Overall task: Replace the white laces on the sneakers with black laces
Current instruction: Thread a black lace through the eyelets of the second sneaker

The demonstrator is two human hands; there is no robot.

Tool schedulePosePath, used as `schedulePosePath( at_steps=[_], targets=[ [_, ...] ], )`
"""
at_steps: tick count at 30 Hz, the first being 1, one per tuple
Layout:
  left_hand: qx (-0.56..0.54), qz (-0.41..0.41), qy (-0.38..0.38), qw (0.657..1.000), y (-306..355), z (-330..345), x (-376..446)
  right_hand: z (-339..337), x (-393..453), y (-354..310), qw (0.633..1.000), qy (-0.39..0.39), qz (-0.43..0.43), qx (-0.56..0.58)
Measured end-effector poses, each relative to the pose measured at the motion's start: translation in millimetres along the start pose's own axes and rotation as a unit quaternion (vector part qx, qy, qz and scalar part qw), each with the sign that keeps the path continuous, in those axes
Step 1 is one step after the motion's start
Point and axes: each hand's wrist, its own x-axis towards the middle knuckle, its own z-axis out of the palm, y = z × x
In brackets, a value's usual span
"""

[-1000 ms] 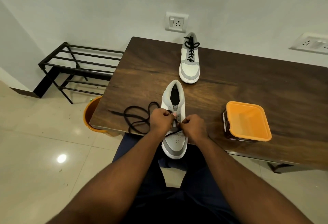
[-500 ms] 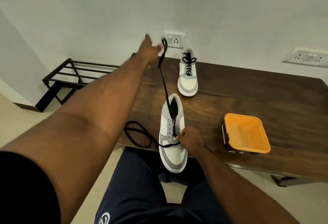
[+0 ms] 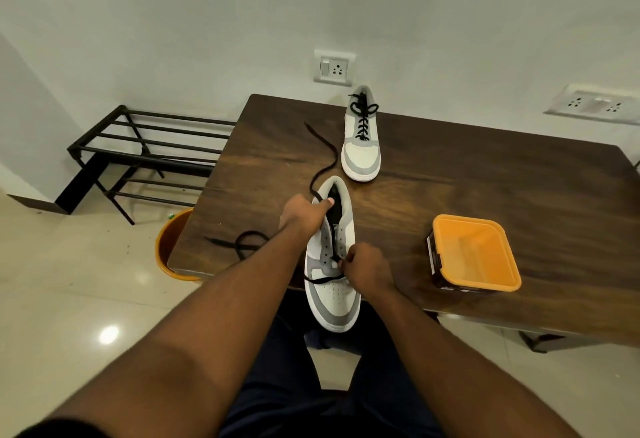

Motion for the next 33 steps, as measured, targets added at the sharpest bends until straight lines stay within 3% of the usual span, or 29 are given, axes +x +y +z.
schedulePosePath(
  at_steps=[7,12,15,20,25,28,30,31,33],
  targets=[
    [0.06,0.083,0.099,0.99,28,2,15,0,2,3,1.0,0.001,0.001,0.019],
    [-0.15,0.086,0.182,0.968,67,-26,38,1,3,7,1.0,0.007,0.003,0.03],
    [-0.177,0.044,0.13,0.974,57,-45,50,3,2,8,0.999,0.011,0.005,0.037],
    [-0.023,0.03,0.074,0.997,-25,-35,2,5,1,12,0.999,0.023,0.0,0.047],
    [0.124,-0.004,-0.054,0.991,-102,-4,-50,7,-1,12,0.998,0.039,-0.002,0.052],
    [-0.038,-0.032,-0.008,0.999,-104,4,-60,9,-1,11,0.998,0.047,-0.004,0.039],
    [-0.211,-0.032,0.065,0.975,-92,-2,-53,9,-3,10,0.998,0.049,-0.011,0.034],
    [-0.316,-0.029,0.093,0.944,-79,-9,-47,9,-2,10,0.998,0.045,-0.011,0.032],
    [-0.521,-0.024,0.122,0.845,-43,-38,-27,7,0,8,0.999,0.036,-0.009,0.029]
  ],
)
